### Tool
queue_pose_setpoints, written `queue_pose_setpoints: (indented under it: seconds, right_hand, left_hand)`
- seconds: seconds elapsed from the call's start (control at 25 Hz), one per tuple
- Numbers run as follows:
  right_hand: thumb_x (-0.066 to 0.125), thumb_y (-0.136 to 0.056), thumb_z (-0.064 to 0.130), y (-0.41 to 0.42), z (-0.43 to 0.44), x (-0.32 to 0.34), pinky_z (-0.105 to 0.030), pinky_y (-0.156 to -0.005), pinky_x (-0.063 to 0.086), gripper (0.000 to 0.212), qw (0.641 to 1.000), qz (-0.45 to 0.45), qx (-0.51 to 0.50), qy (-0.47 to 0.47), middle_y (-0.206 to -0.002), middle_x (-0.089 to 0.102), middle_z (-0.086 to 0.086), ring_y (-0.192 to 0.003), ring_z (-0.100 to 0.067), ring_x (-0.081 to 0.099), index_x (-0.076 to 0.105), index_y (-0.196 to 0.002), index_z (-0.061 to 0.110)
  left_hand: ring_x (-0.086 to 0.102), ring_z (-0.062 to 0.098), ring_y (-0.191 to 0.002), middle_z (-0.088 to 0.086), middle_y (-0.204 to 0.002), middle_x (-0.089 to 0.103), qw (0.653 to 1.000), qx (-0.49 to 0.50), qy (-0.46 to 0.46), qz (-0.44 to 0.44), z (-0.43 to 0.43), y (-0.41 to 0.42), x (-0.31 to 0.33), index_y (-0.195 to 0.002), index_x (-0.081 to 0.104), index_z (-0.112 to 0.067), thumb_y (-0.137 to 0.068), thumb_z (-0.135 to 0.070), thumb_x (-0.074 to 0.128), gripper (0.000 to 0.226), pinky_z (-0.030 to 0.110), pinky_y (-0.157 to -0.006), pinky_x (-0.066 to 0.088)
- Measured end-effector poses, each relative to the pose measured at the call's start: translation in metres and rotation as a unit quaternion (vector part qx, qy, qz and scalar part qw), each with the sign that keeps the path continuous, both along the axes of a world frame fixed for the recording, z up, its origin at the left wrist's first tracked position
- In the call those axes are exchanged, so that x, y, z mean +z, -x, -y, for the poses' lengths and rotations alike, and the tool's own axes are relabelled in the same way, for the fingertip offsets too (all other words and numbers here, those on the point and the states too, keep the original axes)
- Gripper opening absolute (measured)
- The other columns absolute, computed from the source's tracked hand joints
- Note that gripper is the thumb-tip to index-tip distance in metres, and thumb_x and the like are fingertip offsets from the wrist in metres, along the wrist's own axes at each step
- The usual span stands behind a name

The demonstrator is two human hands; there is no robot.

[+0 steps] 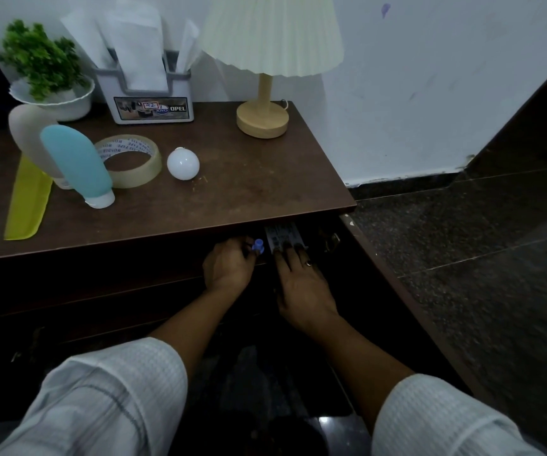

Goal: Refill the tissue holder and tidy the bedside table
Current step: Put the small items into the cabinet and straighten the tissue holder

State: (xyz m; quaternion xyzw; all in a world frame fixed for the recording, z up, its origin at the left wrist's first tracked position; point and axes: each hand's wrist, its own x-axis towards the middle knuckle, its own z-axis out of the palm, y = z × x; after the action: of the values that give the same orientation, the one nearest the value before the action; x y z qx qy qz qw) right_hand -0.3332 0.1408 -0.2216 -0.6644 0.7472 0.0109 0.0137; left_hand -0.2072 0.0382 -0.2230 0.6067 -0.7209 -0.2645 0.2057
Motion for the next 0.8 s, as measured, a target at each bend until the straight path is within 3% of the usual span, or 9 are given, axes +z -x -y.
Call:
queue_pose_setpoints:
  seconds: [0.56, 0.8]
  right_hand:
    - [0.061, -0.081, 0.028, 0.002, 0.001, 0.003, -0.046, -0.114, 0.039, 0.085, 0.999, 0.042, -0.018, -0.014, -0.161, 0.026, -0.01, -0.15, -0.034, 0.022, 0.023, -0.156, 0.014]
    - [0.064, -0.084, 0.033, -0.003, -0.016, 0.025, -0.044, -0.103, 0.049, 0.082, 0.997, 0.065, -0.027, -0.043, -0.158, 0.028, -0.012, -0.142, -0.034, 0.034, 0.026, -0.154, 0.015]
  left_hand:
    - [0.066, 0.029, -0.114, 0.003, -0.123, 0.072, 1.0, -0.013, 0.0, -0.005, -0.001, 0.003, 0.0, -0.126, 0.069, -0.031, -0.091, -0.041, 0.066, 0.036, 0.033, -0.089, 0.053]
    - [0.065, 0.027, -0.116, 0.004, -0.13, 0.067, 0.996, -0.076, -0.021, 0.031, -0.021, -0.021, 0.019, -0.136, 0.061, -0.029, -0.088, -0.04, 0.07, 0.05, 0.036, -0.092, 0.055]
